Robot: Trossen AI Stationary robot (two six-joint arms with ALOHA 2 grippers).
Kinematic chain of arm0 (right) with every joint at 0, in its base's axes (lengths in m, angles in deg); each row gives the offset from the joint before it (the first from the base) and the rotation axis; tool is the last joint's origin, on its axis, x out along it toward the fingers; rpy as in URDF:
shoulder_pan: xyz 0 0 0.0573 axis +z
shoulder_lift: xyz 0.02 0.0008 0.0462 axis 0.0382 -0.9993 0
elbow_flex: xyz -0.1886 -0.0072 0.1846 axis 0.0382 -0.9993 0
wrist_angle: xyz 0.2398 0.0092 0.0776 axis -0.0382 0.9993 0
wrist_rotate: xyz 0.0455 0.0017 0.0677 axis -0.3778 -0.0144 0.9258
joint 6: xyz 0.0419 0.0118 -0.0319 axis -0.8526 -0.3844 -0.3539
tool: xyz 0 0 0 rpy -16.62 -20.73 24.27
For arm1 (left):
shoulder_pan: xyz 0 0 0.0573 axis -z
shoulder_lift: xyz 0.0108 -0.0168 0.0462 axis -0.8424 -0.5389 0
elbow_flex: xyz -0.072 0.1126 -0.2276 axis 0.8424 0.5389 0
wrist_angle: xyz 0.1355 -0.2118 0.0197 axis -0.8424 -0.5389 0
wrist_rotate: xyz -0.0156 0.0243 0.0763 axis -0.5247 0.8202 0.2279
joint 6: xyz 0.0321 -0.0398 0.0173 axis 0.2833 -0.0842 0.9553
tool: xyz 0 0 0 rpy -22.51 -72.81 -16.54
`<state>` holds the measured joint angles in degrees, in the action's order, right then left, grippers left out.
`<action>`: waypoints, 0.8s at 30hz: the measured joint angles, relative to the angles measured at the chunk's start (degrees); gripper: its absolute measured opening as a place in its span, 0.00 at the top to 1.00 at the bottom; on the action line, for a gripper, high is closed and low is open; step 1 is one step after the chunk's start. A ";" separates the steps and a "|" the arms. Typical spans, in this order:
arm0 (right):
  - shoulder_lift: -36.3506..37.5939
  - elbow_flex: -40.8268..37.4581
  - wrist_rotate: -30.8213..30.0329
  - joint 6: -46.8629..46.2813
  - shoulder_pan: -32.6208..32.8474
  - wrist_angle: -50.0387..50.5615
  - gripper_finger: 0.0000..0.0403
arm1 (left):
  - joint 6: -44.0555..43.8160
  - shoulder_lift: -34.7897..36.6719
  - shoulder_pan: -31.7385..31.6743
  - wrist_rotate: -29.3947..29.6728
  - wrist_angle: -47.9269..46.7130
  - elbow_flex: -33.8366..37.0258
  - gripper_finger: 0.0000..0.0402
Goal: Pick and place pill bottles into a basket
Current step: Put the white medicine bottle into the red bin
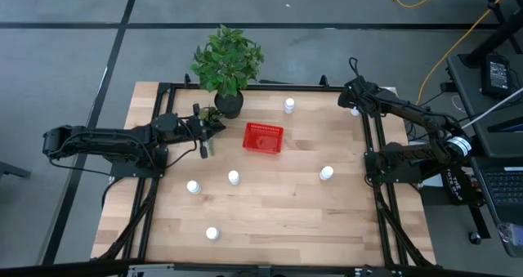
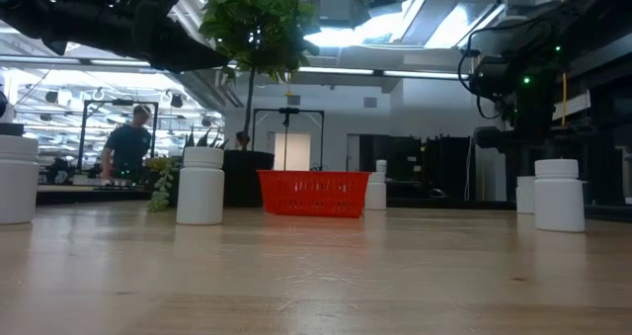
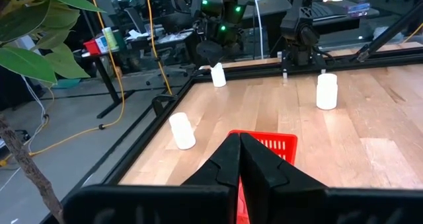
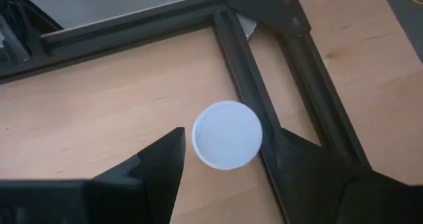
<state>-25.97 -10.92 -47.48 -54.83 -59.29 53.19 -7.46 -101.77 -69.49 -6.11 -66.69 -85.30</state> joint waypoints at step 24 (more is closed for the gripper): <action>-0.11 -2.38 -0.09 -1.04 -0.04 -4.15 0.42 | -0.92 -0.02 -0.01 -0.13 0.00 0.00 0.99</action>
<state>-26.08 -13.30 -47.57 -55.87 -59.33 49.03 -8.38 -101.79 -69.50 -6.24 -66.69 -85.30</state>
